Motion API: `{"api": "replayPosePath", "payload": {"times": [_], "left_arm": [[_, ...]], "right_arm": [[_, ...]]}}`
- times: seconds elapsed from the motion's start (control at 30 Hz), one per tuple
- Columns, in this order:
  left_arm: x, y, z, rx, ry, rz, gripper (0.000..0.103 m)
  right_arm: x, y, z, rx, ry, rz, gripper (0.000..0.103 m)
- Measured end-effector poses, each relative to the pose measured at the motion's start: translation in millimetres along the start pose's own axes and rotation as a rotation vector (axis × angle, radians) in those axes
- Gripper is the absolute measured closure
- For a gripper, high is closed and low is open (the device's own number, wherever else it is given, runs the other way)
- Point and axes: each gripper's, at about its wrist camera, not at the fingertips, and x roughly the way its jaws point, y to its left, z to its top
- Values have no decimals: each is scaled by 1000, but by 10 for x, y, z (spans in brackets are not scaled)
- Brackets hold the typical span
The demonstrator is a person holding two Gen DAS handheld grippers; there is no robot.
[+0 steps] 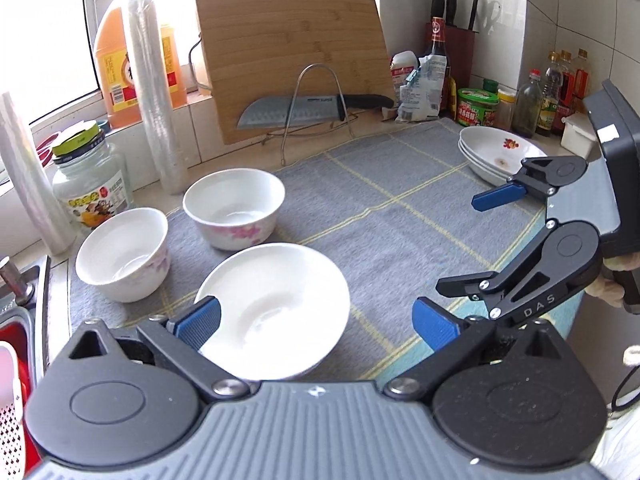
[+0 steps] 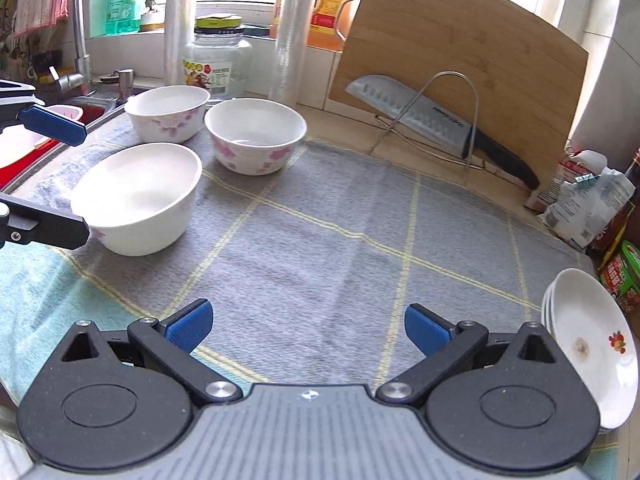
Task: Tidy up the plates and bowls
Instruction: 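Move both tools toward the large white bowl on the towel, then grip the large white bowl rim with both tools and lift it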
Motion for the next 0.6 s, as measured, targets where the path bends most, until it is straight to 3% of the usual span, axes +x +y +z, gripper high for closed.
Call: {"api": "replayPosePath", "payload": {"times": [0.33, 0.47, 0.6], "left_arm": [[188, 565, -514, 44, 64, -59, 2], [336, 691, -592, 19, 77, -97, 2], [436, 753, -588, 55, 96, -132, 2]], "right_arm": [[237, 543, 161, -70, 30, 122, 0], [363, 690, 184, -133, 50, 152, 0], [452, 756, 212, -170, 62, 173, 0]]}}
